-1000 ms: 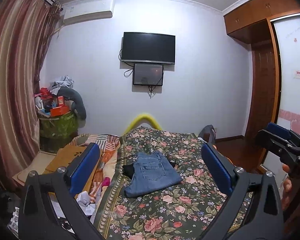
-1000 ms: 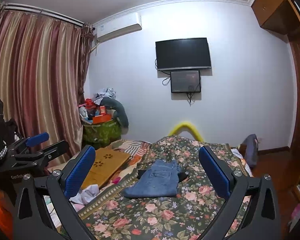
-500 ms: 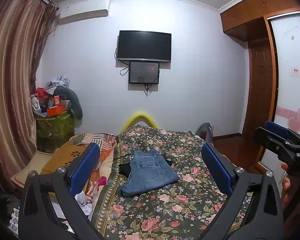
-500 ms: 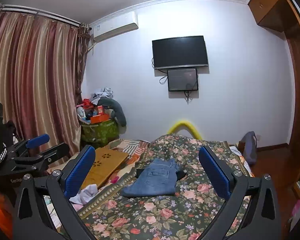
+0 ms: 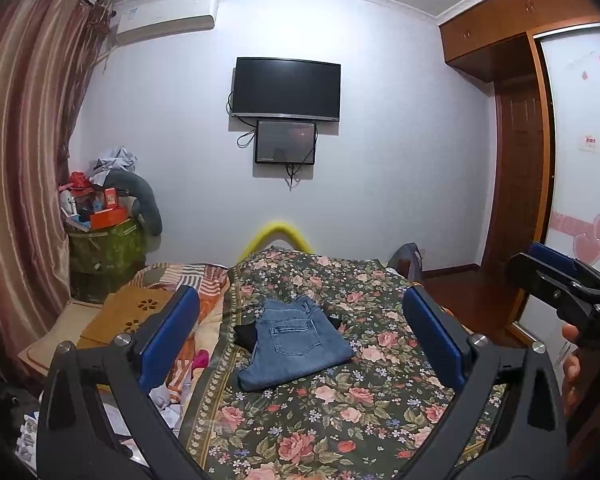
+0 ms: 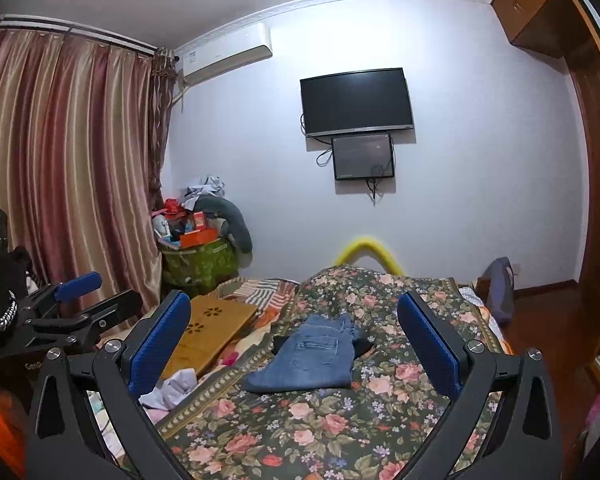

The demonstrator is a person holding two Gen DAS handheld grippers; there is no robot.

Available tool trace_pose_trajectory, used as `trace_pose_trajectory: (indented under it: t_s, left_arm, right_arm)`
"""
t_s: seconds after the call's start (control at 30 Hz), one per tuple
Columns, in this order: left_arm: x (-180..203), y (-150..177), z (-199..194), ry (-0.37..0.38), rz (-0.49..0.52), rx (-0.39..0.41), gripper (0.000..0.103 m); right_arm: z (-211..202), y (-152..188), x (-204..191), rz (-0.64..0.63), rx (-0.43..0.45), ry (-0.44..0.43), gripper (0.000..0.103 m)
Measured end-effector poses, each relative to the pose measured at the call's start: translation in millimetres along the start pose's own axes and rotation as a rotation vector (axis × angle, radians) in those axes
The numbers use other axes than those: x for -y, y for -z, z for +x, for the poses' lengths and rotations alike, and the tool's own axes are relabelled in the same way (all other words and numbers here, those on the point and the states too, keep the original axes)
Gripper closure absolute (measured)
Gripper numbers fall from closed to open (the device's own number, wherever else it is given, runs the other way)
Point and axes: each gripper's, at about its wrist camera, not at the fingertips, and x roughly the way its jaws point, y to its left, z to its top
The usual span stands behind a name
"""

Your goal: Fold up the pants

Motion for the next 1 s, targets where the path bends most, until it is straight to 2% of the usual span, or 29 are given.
trace_pose_trajectory:
  t_s: [0.67,1.0]
  left_arm:
    - [2.2,1.7,3.9,0.031,0.004,-0.027,0.000]
    - [-4.0,4.6,7.3,0.020,0.002,-0.033,0.000]
  right_arm:
    - [3.2,0.3,-1.2,0.005,-0.009,0.001,0.000]
    - [8.8,3.3,-1.8,0.012,-0.026,-0.003,0.000]
